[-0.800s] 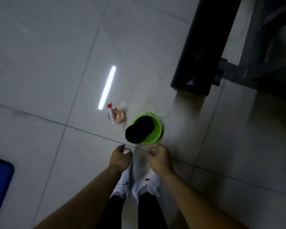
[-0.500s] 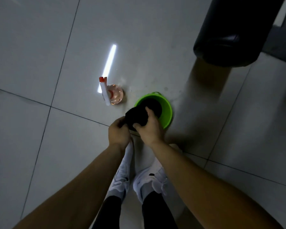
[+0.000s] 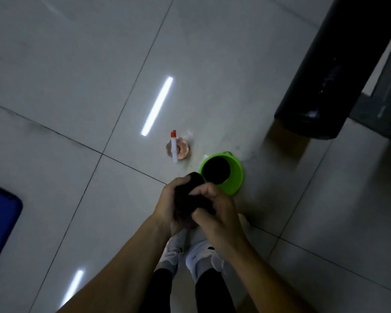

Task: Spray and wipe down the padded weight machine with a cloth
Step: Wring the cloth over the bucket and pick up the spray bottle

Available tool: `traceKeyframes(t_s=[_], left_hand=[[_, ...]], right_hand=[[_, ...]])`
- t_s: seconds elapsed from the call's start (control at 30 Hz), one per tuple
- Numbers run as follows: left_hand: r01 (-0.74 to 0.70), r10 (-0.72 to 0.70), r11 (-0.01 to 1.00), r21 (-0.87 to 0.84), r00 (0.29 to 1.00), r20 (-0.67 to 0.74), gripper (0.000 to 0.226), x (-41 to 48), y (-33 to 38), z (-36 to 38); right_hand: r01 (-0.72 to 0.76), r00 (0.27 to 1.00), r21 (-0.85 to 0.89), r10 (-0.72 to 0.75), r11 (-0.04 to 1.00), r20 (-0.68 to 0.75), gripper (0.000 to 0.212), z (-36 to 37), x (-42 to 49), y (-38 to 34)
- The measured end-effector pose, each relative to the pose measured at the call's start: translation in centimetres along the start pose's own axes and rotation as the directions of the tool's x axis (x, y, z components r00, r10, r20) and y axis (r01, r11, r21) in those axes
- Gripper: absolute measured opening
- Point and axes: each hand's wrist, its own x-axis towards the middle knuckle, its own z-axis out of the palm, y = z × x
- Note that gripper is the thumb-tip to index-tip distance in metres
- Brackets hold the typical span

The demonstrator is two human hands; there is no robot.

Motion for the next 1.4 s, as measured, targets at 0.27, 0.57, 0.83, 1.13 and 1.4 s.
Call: traceKeyframes(t_s=[0.27,0.57,0.83,1.13,1.4], left_hand=[[-0.036,0.041,0.990,-0.135,0.999,0.030,0.053,-2.7,2.0,-0.5],[-0.350,0.327,0.937,0.008,0.867,-0.375,0.033,-1.0,6.4,-4.3],[-0.394,0.379,0.919,0.021,0.867,-0.323,0.035,-5.8,7.4,-4.0],[-0.315,0.405,0.886,0.341,0.884,-0.236,0.024,-23.8,2.4,9.9],[-0.302,0.309,0.602,0.739,0.942,0.133,0.026,-39.3,-6.5,27.2]], right_hand=[[-0.103,0.969,-0.615,-0.062,0.782,-0.241,0.016,1.3,4.4,0.1],[-0.247,0.946,-0.495,0.096,0.833,-0.309,0.037,5.8,14.9,2.6],[-0.304,0.899,-0.448,0.098,0.841,-0.427,0.014,6.1,12.9,1.2],[-0.412,0.798,-0.149,0.277,0.899,-0.535,0.019,-0.6,-8.3,-21.9],[-0.173,0.580,0.269,0.319,0.947,-0.749,0.010,-10.2,-31.5,-39.1]])
